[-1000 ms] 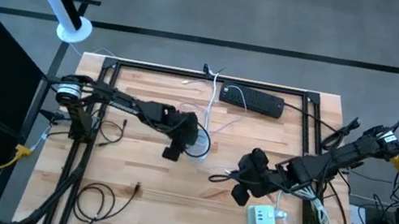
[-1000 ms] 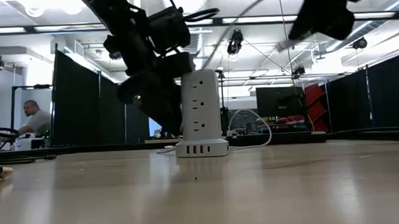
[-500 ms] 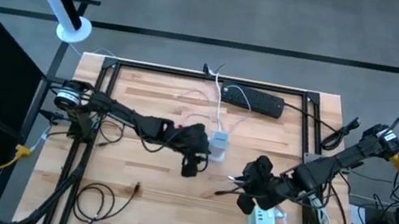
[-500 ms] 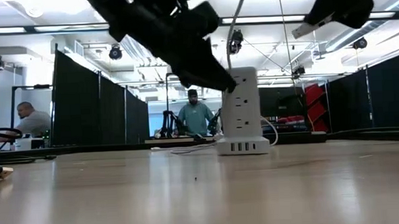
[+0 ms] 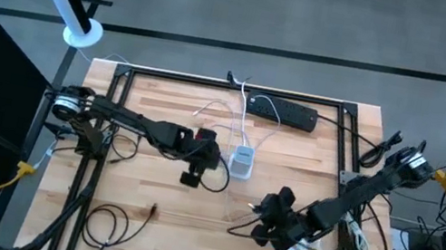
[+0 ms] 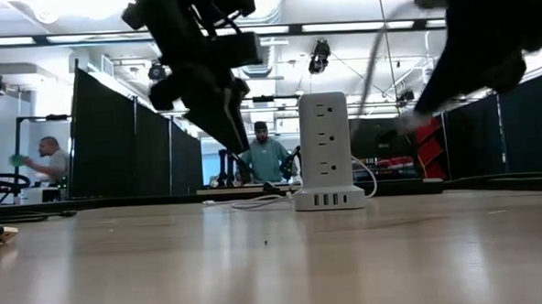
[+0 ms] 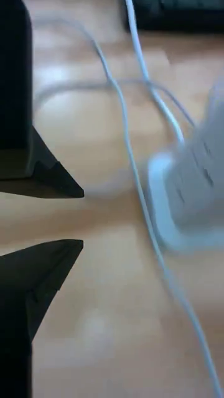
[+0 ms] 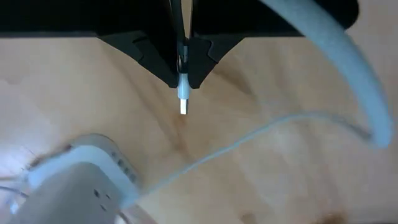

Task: Insert USB
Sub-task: Insert the white charger cable into the top white outlet extension

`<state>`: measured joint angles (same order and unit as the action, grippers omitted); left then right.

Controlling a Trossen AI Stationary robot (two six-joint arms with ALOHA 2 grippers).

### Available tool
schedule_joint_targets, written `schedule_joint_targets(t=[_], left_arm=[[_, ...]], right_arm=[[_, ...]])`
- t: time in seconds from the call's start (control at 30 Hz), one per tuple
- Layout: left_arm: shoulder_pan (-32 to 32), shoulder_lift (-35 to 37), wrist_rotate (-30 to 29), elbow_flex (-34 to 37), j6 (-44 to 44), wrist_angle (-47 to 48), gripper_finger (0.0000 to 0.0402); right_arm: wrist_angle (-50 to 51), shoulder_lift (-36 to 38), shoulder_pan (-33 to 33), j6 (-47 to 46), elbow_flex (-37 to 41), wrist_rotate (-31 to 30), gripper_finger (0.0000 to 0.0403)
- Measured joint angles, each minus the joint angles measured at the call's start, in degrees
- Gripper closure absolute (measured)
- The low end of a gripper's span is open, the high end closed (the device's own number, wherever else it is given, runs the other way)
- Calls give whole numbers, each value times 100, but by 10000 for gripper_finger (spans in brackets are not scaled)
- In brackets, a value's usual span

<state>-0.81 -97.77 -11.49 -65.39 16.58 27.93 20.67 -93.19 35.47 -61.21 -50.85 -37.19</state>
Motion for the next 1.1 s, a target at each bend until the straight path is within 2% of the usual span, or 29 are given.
schedule_joint_targets(t=[0.23,0.4,0.5,0.73,0.9,1.1], left_arm=[[-934,-64,35,30,433,-1231,298],[-1334,-390,794,33,602,-2306,298],[-1361,-703,948,38,749,-2603,297],[-1262,-1488,1595,-123,857,-2986,290],[-1274,-1878,1656,-144,845,-3097,295],[-1249,-1816,1634,-146,827,-2562,293]], right_arm=[[-351,-771,-51,-908,-9,-584,395],[-676,-1080,-284,-867,-13,-640,395],[-760,-1205,-511,-757,-13,-644,395],[-836,-1314,-993,-562,-13,-802,395],[-1078,-1389,-1183,-499,-15,-770,395],[-928,-1386,-1401,-282,-20,-746,395]])
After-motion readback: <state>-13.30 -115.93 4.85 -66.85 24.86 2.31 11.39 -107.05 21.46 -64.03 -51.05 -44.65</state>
